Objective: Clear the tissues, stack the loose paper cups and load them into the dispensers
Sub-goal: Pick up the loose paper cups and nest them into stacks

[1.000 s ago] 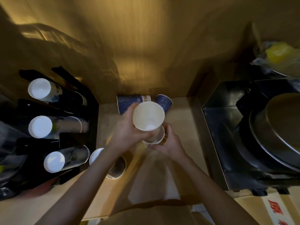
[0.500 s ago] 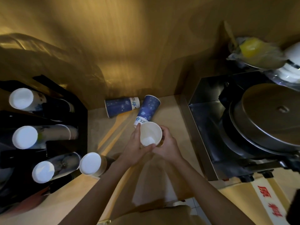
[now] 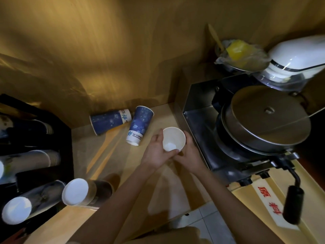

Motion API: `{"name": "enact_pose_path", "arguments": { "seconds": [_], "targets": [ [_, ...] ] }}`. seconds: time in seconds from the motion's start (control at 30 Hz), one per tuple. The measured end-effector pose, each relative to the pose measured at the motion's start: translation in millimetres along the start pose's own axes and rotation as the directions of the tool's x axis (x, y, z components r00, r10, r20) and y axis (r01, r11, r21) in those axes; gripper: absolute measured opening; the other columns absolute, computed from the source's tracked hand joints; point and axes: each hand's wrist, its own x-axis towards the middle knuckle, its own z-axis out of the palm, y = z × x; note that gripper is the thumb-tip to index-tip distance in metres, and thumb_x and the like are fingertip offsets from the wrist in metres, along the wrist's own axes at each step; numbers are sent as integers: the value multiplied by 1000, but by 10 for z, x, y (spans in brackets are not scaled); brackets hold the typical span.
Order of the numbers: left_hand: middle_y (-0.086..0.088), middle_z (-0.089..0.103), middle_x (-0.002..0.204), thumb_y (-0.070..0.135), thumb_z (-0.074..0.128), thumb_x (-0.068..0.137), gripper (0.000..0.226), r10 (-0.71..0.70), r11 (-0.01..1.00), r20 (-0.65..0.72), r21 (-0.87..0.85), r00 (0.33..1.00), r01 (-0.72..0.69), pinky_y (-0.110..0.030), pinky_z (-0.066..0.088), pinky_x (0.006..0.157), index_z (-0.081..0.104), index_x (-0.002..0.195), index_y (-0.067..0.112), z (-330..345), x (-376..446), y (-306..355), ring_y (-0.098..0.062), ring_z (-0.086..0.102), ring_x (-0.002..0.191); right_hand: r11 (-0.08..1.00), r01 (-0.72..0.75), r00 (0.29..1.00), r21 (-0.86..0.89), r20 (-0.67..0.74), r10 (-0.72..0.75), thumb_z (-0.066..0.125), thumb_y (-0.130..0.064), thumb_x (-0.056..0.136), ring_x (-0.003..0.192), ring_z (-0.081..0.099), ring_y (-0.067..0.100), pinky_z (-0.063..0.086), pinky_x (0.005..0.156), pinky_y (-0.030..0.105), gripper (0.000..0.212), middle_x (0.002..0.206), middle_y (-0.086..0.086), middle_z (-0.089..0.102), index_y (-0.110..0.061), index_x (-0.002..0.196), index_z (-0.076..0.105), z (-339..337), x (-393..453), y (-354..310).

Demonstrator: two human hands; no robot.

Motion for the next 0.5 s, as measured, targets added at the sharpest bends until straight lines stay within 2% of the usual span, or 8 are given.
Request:
{"name": "enact_pose_path", "arguments": {
  "seconds": [0.1,0.17,0.23,0.3,0.4,0.5],
  "targets": [
    [-12,24,151,44,63,80,98,-13,999,72,-38,997,16,-32,34,104,-4,147,14,38,40,41,-28,37,132,1000,5,998,-3,56,-5,76,-30,60,114,52,16,42,92,24,90,121,-5,50,-14,136,30,-104,37,-30],
    [-10,20,153,46,60,82,99,-11,999,99,-48,995,16,-34,33,106,-9,146,16,46,59,54,-27,35,134,1000,3,994,-5,109,-2,76,-18,70,114,50,13,38,91,21,77,119,-6,48,-15,135,34,-181,68,-79],
    [-8,18,155,47,59,82,99,-9,999,112,-43,994,14,-35,32,107,-11,146,18,34,79,57,-27,33,135,999,-24,993,-34,113,28,69,-13,78,114,51,15,41,91,25,61,119,0,53,-12,131,42,-255,119,-130],
    [-8,18,155,48,58,82,99,-31,996,135,-77,990,42,-36,31,108,-13,145,19,22,95,62,-27,31,136,996,-47,998,-78,34,50,59,-6,82,115,54,27,44,94,34,46,123,13,58,-5,126,48,-325,184,-208],
    [-7,14,157,47,52,86,92,-44,974,170,-213,985,80,-34,23,113,-13,145,17,-34,92,81,-24,24,141,988,-37,997,-150,-66,27,52,-9,86,116,53,30,43,98,38,39,126,17,57,-3,125,50,-357,304,-346],
    [-8,12,158,46,44,91,78,-56,982,135,-173,989,79,-30,15,115,2,147,11,-224,107,87,-21,15,144,969,18,995,-248,-90,-42,52,-17,87,117,52,26,44,100,42,36,125,12,57,-10,122,53,-285,445,-525]
  ]
}}
